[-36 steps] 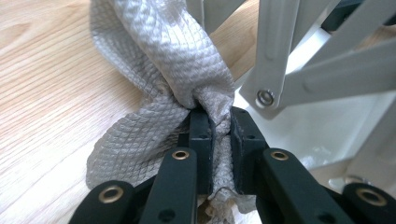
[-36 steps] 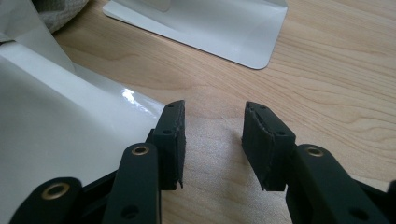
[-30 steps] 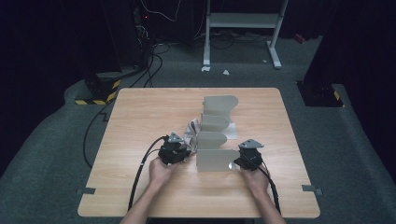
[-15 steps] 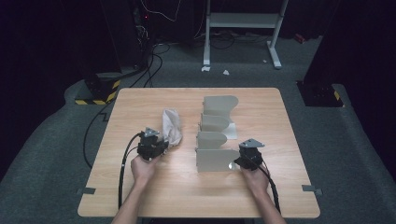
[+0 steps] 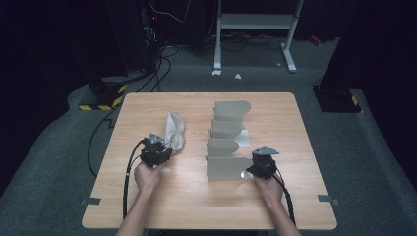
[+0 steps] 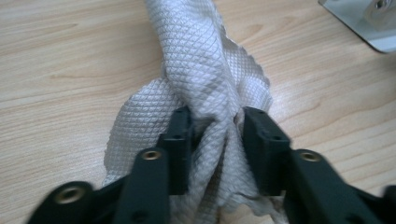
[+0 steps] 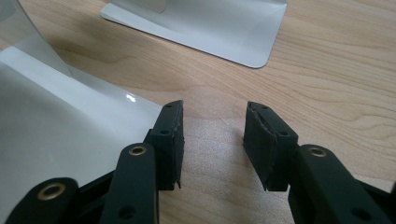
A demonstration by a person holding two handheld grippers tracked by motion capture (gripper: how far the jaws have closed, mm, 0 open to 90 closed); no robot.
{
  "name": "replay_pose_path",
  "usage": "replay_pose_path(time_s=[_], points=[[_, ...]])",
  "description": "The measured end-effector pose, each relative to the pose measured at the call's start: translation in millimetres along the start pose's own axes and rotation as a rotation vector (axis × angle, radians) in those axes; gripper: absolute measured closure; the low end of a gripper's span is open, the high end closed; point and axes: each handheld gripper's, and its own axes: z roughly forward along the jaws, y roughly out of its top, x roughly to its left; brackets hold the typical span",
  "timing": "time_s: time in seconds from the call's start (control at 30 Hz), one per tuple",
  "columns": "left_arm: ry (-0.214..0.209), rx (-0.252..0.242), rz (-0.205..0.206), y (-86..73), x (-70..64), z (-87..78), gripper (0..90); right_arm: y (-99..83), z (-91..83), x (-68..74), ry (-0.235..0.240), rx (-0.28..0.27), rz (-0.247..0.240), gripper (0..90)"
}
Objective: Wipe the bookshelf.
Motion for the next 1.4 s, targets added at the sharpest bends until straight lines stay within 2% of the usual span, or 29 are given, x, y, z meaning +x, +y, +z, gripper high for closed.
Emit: replay_pose_path(time_s=[0.07, 0.13, 0.27, 0.43, 0.47, 0.53, 0.63, 0.67, 0.7, 0.83, 0.9, 0.93, 1.07, 1.13, 1.2, 1.3, 1.37, 1.4], points=[[0.0, -0.009, -0.013, 0.8, -0.6, -1.7, 57.3, 0.0, 0.0, -0.3, 0.002, 0.001, 0.003, 58.0], [-0.003, -0.028, -0.025, 1.1, -2.2, -7.5, 48.7, 0.1, 0.1, -0.9, 0.007, 0.002, 0.007, 57.8], [-0.007, -0.052, -0.028, 2.3, -3.5, -16.4, 41.4, 0.1, 0.1, -1.1, 0.006, 0.002, 0.007, 57.3], [-0.021, -0.07, -0.013, 2.7, -8.2, -24.4, 37.1, 0.1, 0.2, -1.4, 0.006, 0.002, 0.009, 57.2], [-0.038, -0.082, -0.012, 2.5, -9.6, -27.0, 35.8, 0.1, 0.3, -1.5, 0.007, 0.002, 0.009, 57.1], [-0.041, -0.095, -0.024, 2.1, -9.2, -28.2, 34.2, 0.1, 0.3, -1.4, 0.005, 0.002, 0.009, 56.8], [-0.047, -0.095, -0.023, 1.0, -10.0, -28.2, 33.0, 0.2, 0.4, -1.6, 0.006, 0.001, 0.011, 56.7], [-0.052, -0.083, -0.004, 0.4, -14.2, -28.6, 32.4, 0.2, 0.4, -1.8, 0.005, 0.002, 0.012, 56.2], [-0.052, -0.083, -0.004, 0.4, -14.2, -28.6, 32.0, 0.2, 0.4, -1.8, 0.005, 0.002, 0.012, 56.2], [-0.089, -0.097, 0.009, -3.6, -26.8, -32.0, 30.7, 0.2, 0.5, -2.1, 0.006, 0.002, 0.015, 55.8], [-0.114, -0.078, 0.035, -9.3, -39.9, -29.5, 29.4, 0.3, 0.5, -2.2, 0.006, 0.003, 0.017, 55.6], [-0.114, -0.078, 0.035, -9.3, -39.9, -29.5, 29.0, 0.3, 0.5, -2.2, 0.006, 0.003, 0.017, 55.6], [-0.145, -0.043, 0.088, -17.5, -60.2, -24.6, 27.3, 0.3, 0.5, -2.3, 0.006, 0.003, 0.017, 55.4], [-0.15, -0.038, 0.099, -19.0, -64.7, -23.8, 26.9, 0.3, 0.5, -2.3, 0.006, 0.003, 0.017, 55.3], [-0.176, -0.035, 0.103, -22.1, -72.8, -22.0, 25.8, 0.3, 0.5, -2.2, 0.005, 0.003, 0.017, 55.2], [-0.183, -0.027, 0.121, -24.4, -79.4, -20.3, 24.8, 0.3, 0.5, -2.3, 0.005, 0.003, 0.016, 55.2], [-0.223, -0.011, 0.131, -27.2, -88.2, -16.3, 24.2, 0.3, 0.5, -2.3, 0.005, 0.003, 0.016, 55.0], [-0.223, -0.009, 0.145, -27.9, -91.5, -15.1, 23.8, 0.3, 0.5, -2.4, 0.005, 0.003, 0.016, 54.9]])
